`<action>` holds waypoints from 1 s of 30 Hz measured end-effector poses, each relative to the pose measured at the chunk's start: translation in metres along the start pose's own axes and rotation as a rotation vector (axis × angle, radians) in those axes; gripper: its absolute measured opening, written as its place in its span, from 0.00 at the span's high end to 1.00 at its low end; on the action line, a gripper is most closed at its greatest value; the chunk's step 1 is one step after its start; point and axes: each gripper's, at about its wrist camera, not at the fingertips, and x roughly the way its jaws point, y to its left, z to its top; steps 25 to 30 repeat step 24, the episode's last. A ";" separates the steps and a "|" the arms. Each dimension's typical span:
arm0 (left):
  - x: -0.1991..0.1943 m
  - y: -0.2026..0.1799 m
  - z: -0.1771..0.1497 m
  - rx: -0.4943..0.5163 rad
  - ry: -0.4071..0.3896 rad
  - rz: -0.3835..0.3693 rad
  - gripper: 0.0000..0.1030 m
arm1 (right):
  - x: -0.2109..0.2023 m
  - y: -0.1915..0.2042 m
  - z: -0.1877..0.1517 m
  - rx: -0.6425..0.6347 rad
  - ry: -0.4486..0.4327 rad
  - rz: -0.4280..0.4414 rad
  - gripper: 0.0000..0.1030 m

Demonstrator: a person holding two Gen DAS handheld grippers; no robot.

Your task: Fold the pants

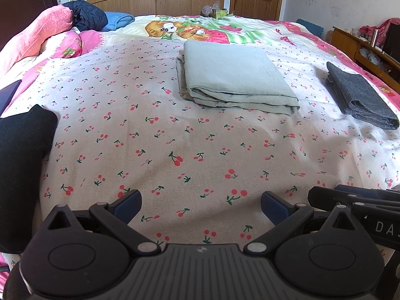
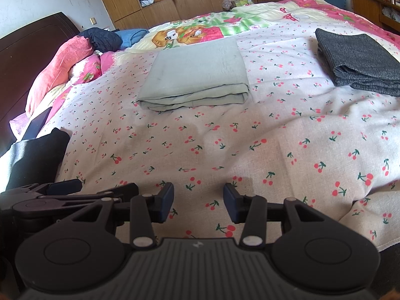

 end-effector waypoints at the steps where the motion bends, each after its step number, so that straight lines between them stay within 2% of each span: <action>1: 0.000 0.000 0.000 0.000 0.001 -0.001 0.00 | 0.000 0.000 0.000 -0.001 0.000 0.000 0.56; 30: -0.003 -0.002 0.000 0.008 -0.016 0.010 0.00 | 0.000 0.002 -0.001 0.002 -0.004 0.002 0.56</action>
